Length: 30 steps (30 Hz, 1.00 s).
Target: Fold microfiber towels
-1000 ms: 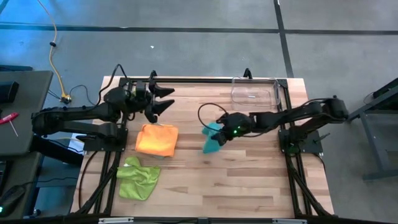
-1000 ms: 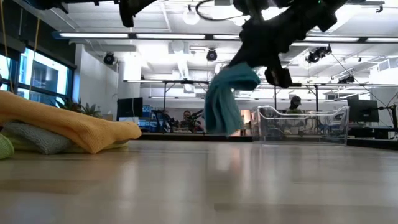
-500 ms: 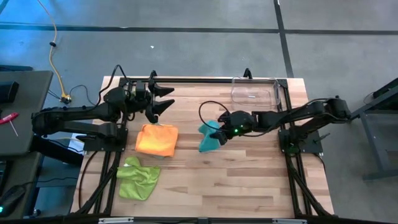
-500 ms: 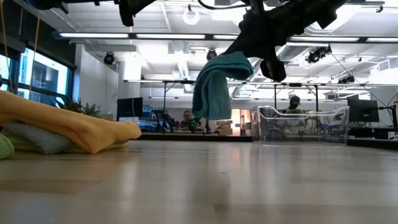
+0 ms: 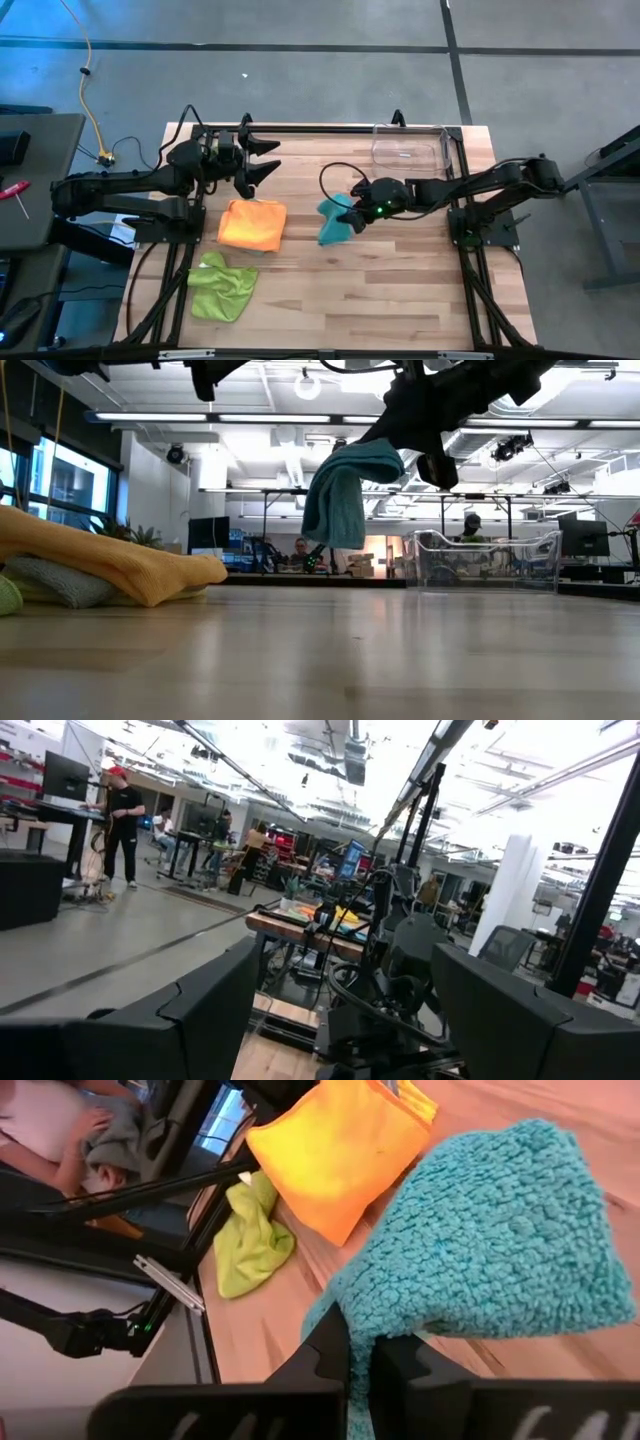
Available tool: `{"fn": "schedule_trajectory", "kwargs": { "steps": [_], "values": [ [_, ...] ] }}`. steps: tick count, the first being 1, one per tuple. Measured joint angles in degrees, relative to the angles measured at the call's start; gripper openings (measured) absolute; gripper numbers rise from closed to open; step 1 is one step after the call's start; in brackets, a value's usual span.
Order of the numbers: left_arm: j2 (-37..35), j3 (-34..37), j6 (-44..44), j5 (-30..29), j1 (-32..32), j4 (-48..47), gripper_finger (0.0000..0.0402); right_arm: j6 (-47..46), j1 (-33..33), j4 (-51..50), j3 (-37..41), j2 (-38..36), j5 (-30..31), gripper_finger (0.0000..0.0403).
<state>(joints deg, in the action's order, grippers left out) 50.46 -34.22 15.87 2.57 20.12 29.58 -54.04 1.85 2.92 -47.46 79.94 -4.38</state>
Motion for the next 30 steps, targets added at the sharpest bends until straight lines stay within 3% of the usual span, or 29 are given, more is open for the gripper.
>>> {"fn": "schedule_trajectory", "kwargs": {
  "steps": [9,13,21,25,30],
  "values": [
    [0.00,0.02,0.40,-2.28,0.00,0.22,0.0287,-2.49,0.02,2.08,-0.04,0.00,10.15,0.0000],
    [0.00,0.02,0.42,-3.31,0.00,0.22,0.0287,-4.49,0.80,4.95,-0.04,0.28,11.37,0.0000],
    [0.00,0.02,0.42,5.79,0.00,0.26,0.0287,-12.95,3.24,22.06,-1.07,6.84,18.54,0.0000],
    [-0.35,0.04,0.89,9.61,-0.04,0.26,0.0287,-12.62,3.42,21.50,-9.44,13.51,20.84,0.0000],
    [-1.21,0.04,4.80,8.98,-0.02,0.26,0.0287,-9.13,2.03,13.87,-23.90,23.52,20.28,0.0000]
  ]
}}
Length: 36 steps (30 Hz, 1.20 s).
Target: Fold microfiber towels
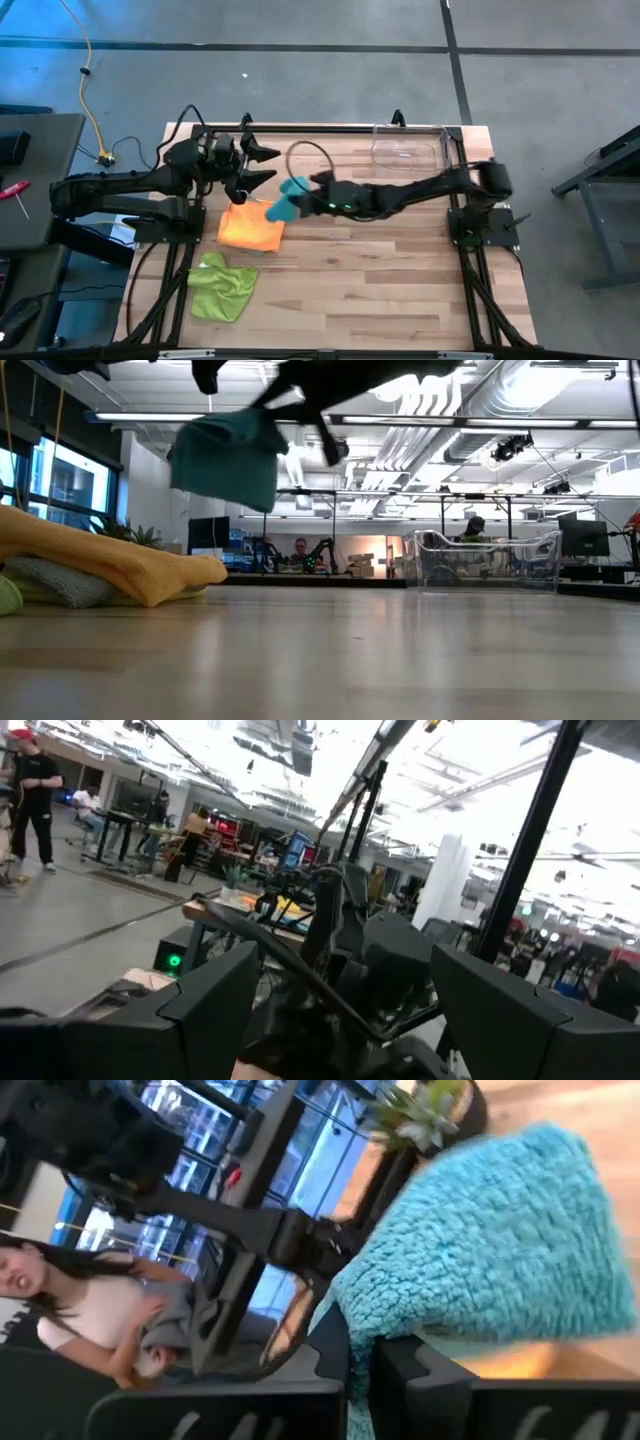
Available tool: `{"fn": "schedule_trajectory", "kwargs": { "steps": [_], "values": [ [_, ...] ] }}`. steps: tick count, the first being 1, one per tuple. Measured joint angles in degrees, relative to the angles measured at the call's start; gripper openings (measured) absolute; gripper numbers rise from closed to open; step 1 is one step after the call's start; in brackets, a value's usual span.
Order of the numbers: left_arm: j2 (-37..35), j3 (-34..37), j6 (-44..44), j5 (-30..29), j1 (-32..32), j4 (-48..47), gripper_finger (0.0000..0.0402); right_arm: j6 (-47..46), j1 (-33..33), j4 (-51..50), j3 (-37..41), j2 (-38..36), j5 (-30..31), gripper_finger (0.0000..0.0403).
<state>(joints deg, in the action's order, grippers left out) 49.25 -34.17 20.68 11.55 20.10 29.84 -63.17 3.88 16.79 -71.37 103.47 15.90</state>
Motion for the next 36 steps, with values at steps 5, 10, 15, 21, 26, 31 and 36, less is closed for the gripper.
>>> {"fn": "schedule_trajectory", "kwargs": {
  "steps": [5,10,15,21,26,31,36],
  "values": [
    [-1.93,0.04,0.23,0.84,0.09,1.67,0.0287,0.15,-1.14,-1.16,-11.05,9.61,-2.38,0.0000],
    [-4.55,0.04,0.23,1.13,0.18,3.70,0.0287,0.28,-1.98,-0.63,-22.51,18.95,-5.73,0.0000],
    [-7.29,0.04,0.33,1.11,0.20,3.59,0.0287,1.78,-2.51,1.45,-34.53,27.80,-9.11,0.0000],
    [-9.22,0.02,0.36,1.14,0.20,3.39,0.0287,-2.49,-1.97,-2.31,-40.88,35.31,-12.65,0.0000],
    [-9.37,0.02,1.50,1.38,0.20,3.37,0.0287,-7.92,-0.70,-10.82,-40.35,35.69,-13.42,0.0000],
    [-9.33,0.02,1.65,1.34,0.17,2.46,0.0287,-9.50,-0.46,-18.12,-40.35,33.84,-11.92,0.0000],
    [-9.30,0.02,1.67,0.85,0.20,2.52,0.0287,-11.39,-1.41,-27.45,-40.38,32.09,-11.74,0.0000]
  ]
}}
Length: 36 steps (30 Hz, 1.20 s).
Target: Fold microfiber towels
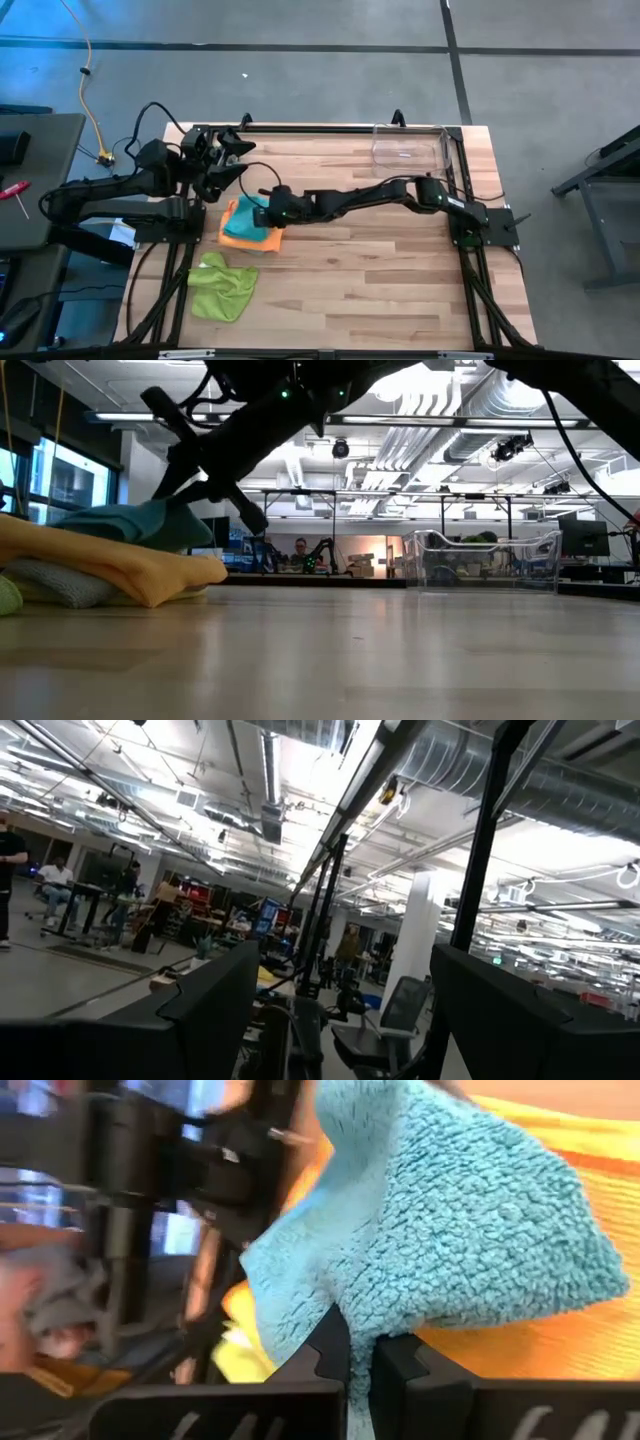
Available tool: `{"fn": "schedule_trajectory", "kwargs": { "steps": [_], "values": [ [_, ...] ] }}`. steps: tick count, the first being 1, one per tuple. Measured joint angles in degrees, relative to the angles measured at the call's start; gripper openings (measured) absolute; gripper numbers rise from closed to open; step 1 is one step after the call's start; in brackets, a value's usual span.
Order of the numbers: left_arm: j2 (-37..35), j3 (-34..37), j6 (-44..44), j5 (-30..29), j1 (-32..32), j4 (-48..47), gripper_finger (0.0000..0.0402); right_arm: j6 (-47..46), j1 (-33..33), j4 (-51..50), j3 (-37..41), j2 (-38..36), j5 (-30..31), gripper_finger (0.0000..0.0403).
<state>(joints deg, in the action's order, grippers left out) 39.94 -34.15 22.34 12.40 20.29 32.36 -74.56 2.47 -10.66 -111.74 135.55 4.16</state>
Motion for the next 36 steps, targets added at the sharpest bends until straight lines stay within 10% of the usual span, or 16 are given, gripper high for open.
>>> {"fn": "schedule_trajectory", "kwargs": {
  "steps": [13,22,36],
  "values": [
    [0.00,-0.02,-0.41,-1.04,-0.02,0.04,0.0287,1.30,-1.24,-4.57,0.00,-0.07,-4.64,0.0021],
    [0.00,-0.02,-0.78,-1.02,-0.01,0.04,0.0287,8.70,-2.70,-6.71,0.02,-1.50,-5.31,0.0163],
    [0.00,-0.04,-1.45,-0.66,0.00,0.04,0.0287,26.68,-2.67,-38.54,0.09,-7.79,-5.58,0.0243]
  ]
}}
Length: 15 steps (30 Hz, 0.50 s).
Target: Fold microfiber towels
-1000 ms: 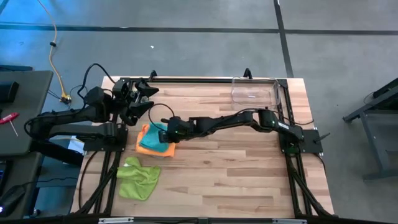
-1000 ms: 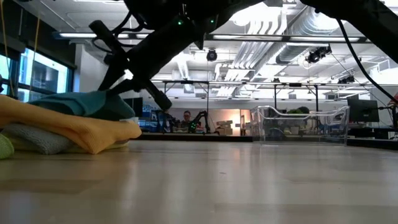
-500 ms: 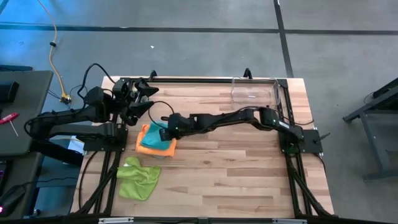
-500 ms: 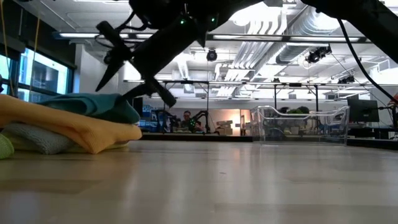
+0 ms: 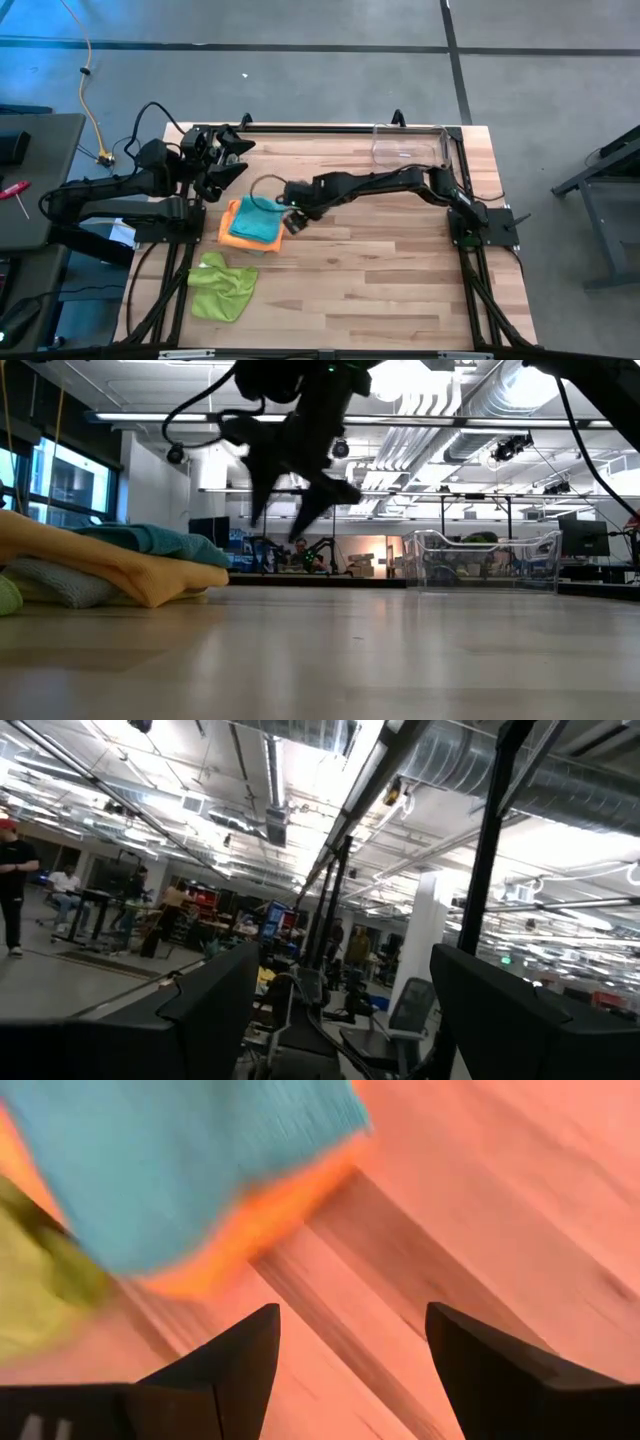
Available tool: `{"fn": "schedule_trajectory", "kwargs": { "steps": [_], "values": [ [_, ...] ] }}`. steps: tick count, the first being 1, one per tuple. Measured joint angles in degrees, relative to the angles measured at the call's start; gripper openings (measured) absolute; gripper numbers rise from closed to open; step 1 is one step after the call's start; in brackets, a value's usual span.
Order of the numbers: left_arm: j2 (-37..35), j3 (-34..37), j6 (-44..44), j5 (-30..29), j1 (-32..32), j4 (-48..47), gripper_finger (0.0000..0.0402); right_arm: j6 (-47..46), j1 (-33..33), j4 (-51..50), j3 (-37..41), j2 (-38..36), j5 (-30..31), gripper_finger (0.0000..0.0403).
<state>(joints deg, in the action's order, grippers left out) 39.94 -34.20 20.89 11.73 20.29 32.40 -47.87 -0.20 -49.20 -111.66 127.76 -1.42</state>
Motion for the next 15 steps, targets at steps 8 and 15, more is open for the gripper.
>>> {"fn": "schedule_trajectory", "kwargs": {
  "steps": [8,15],
  "values": [
    [0.01,0.00,1.69,6.20,-0.04,-2.14,0.0287,5.57,3.32,-12.69,0.07,-0.98,5.93,0.0243],
    [0.00,0.00,1.48,6.18,0.00,-3.08,0.0287,4.55,5.51,-12.56,15.32,-10.88,8.86,0.0240]
  ]
}}
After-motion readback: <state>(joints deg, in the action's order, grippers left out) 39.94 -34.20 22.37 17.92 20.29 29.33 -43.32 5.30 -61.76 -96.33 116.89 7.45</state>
